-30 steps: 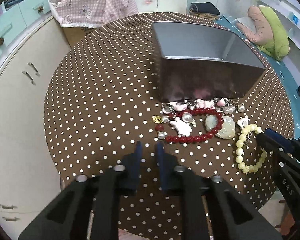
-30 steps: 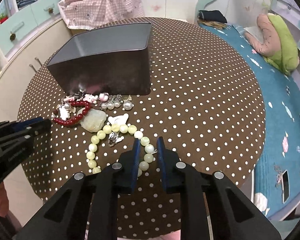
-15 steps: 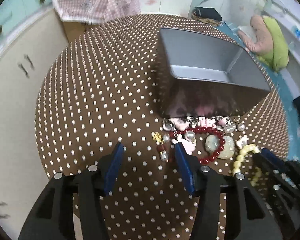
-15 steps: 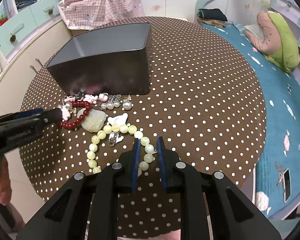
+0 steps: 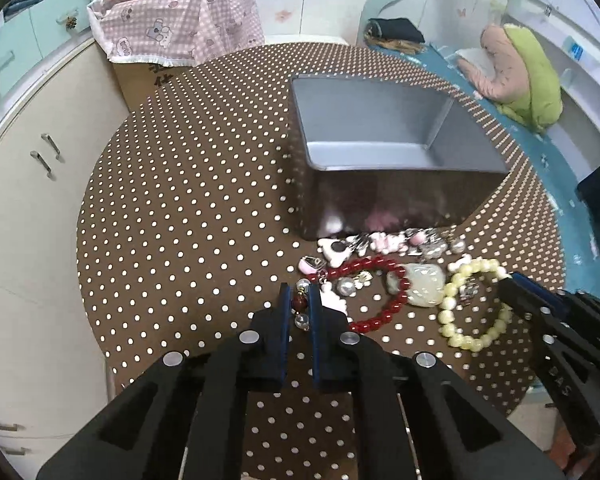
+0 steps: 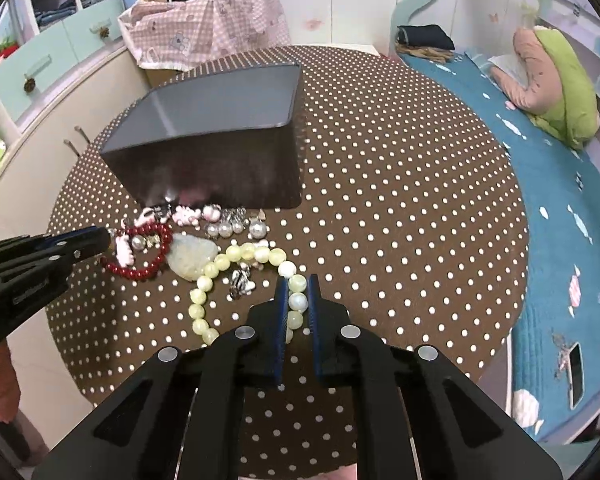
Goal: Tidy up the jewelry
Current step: 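Close the right tool on the cream bracelet while the left tool closes on the red bracelet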
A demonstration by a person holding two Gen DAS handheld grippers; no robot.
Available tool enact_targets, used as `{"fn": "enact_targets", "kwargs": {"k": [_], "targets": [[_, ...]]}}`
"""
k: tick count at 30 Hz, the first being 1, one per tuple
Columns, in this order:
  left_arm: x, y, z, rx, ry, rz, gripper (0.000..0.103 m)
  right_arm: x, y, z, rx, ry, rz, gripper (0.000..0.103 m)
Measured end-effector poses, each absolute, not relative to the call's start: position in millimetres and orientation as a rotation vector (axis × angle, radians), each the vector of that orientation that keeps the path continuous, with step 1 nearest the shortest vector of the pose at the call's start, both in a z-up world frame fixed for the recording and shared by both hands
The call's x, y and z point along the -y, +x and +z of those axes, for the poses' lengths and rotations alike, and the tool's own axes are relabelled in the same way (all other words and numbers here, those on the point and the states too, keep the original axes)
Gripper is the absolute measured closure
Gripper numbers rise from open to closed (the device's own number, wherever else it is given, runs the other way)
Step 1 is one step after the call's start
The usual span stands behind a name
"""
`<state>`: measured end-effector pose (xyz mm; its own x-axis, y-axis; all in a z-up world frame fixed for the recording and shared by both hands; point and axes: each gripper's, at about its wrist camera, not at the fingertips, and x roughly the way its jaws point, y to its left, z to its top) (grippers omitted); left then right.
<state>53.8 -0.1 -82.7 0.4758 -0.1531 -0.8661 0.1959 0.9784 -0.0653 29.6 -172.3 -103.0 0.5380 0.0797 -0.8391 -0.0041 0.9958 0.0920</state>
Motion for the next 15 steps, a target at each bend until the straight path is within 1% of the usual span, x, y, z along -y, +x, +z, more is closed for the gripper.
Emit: {"fn": "enact_targets", "kwargs": {"k": [15], "targets": [[-13, 50, -10, -0.908, 0.012, -0.291, 0.096, 173, 34, -45, -0.871, 0.071, 0.036, 0.093]]}}
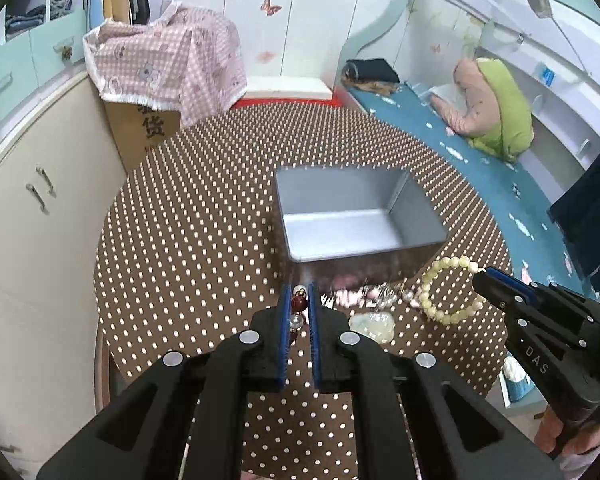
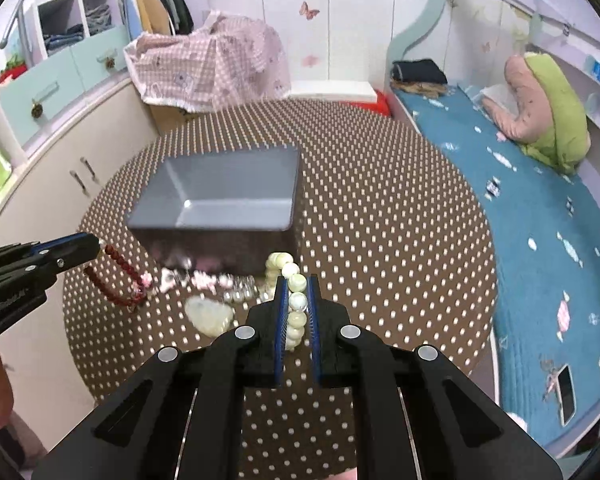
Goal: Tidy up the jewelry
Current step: 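Close the right tool on the cream bracelet while the left tool closes on the red bracelet, then lift both bracelets and carry them over the grey tin box with both tools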
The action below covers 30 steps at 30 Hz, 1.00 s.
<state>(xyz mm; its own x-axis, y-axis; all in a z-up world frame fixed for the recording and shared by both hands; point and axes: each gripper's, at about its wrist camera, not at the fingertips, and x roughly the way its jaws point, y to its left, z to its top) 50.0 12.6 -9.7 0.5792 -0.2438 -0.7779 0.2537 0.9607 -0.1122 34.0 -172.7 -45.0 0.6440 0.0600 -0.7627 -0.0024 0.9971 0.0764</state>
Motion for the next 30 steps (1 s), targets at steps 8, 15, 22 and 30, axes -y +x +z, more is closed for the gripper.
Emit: {"fn": "enact_targets", "kwargs": {"k": [8, 15, 22, 30], "targets": [[-16, 57, 17, -0.846, -0.002, -0.315, 0.096, 169, 45, -16, -0.805, 0.062, 0.037, 0.093], [-10, 64, 40, -0.776, 0.001, -0.339, 0.096, 167, 55, 3, -0.754, 0.048, 0.047, 0.093], [-4, 83, 55, -0.749, -0.039, -0.352, 0.096, 164, 68, 27, -0.704, 0.057, 0.076, 0.094], [0, 104, 54, -0.757, -0.068, -0.362, 0.096, 159, 91, 41, -0.691, 0.063, 0.111, 0.094]]}}
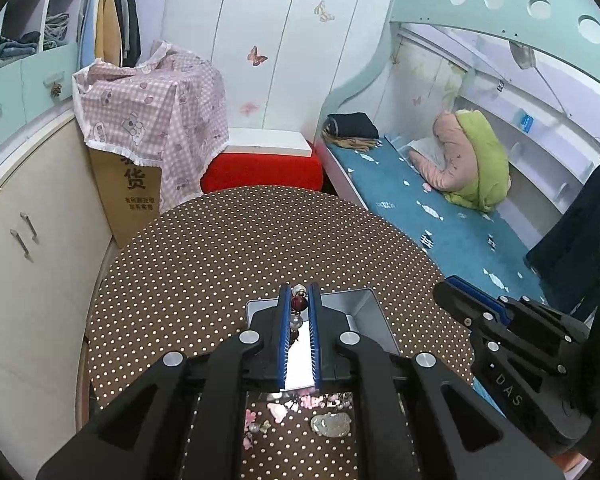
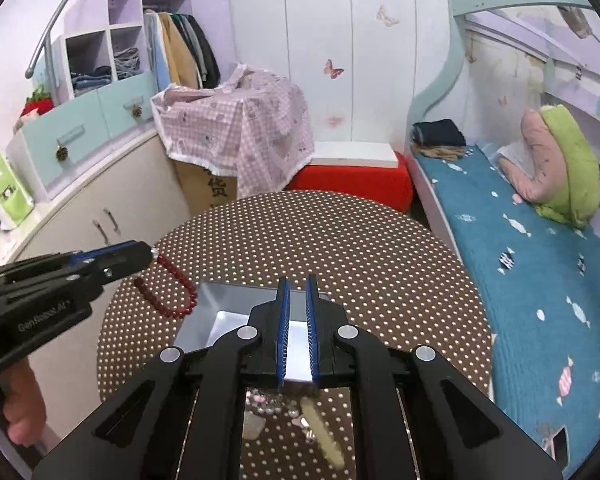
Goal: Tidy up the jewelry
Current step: 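Lift both bracelets and carry them over the grey tin box with both tools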
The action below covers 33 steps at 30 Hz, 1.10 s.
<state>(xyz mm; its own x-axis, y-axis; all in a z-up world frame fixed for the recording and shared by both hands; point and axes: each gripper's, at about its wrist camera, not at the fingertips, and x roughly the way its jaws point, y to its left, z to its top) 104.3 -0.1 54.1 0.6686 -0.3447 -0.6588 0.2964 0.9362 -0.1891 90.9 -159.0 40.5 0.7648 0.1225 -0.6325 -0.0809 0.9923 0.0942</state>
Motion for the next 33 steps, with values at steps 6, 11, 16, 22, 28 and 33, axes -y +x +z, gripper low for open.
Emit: {"fn": "enact_targets", "kwargs": {"k": [6, 11, 16, 22, 28, 33], "targets": [[10, 117, 33, -0.823, -0.051, -0.380, 0.096, 178, 95, 28, -0.744, 0.100, 0.069, 0.092], [16, 120, 12, -0.882, -0.046, -0.392, 0.096, 192, 78, -7, -0.838, 0.091, 0.031, 0.025], [19, 118, -2, -0.920, -0.041, -0.397, 0.096, 189, 57, -51, -0.958, 0.057, 0.020, 0.026], [20, 116, -12, -0.949, -0.042, -0.396, 0.096, 177, 52, -101, -1.110, 0.014, 0.057, 0.078], [19, 111, -15, -0.957, -0.047, -0.397, 0.096, 175, 56, -109, -1.108, -0.004, 0.034, 0.093], [16, 113, -14, -0.961, -0.059, -0.395, 0.096, 184, 65, -79, -1.010, 0.013, 0.003, 0.093]]}}
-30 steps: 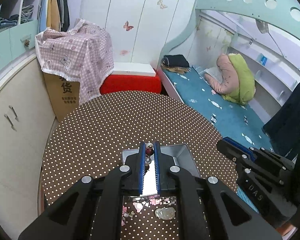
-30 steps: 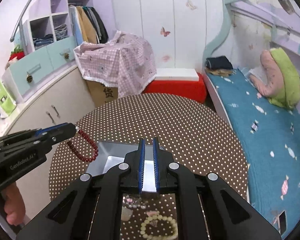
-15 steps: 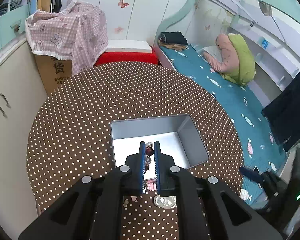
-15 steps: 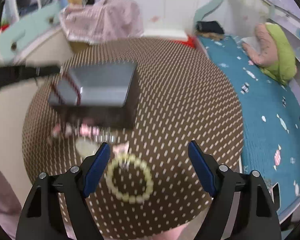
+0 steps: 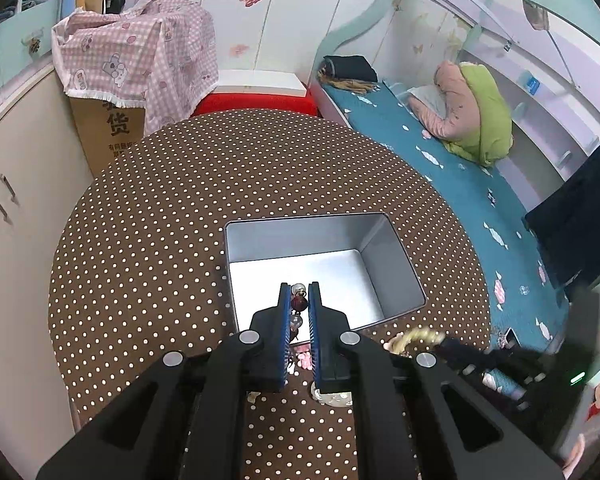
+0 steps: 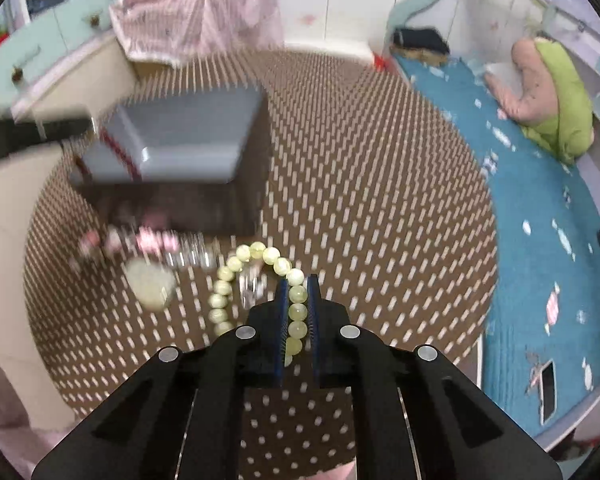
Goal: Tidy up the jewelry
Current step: 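Lift both bracelets and carry them over the grey tin box with both tools, then lower both bracelets into the tin and open both tools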
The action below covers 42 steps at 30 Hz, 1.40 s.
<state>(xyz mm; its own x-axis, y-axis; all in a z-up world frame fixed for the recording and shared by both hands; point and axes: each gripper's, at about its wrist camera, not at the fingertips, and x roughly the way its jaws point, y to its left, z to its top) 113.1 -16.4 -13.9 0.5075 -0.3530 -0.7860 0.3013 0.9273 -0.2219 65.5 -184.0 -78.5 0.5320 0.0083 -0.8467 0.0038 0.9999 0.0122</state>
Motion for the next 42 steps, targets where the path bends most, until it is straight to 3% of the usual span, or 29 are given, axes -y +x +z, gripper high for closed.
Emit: {"fn": "enact_targets", "kwargs": {"k": [7, 15, 34, 35, 36, 39, 42], "targets": [[12, 117, -12, -0.958, -0.076, -0.387, 0.096, 181, 74, -24, -0.832, 0.008, 0.004, 0.093], [7, 124, -9, -0.949, -0.089, -0.380, 0.096, 156, 101, 15, -0.752, -0.001, 0.090, 0.093], [14, 131, -12, -0.941, -0.052, -0.372, 0.094, 140, 138, -17, -0.890, 0.070, 0.158, 0.090], [13, 131, -12, -0.942, -0.054, -0.375, 0.085, 140, 138, -18, -0.893, 0.073, 0.158, 0.084], [12, 131, -12, -0.944, -0.060, -0.377, 0.069, 141, 137, -17, -0.895, 0.078, 0.156, 0.064], [8, 129, -10, -0.919, -0.045, -0.325, 0.058, 145, 132, -13, -0.851, 0.038, 0.061, 0.032], [3, 129, -8, -0.920, -0.064, -0.328, 0.047, 153, 128, -9, -0.843, 0.053, 0.054, 0.030]]}}
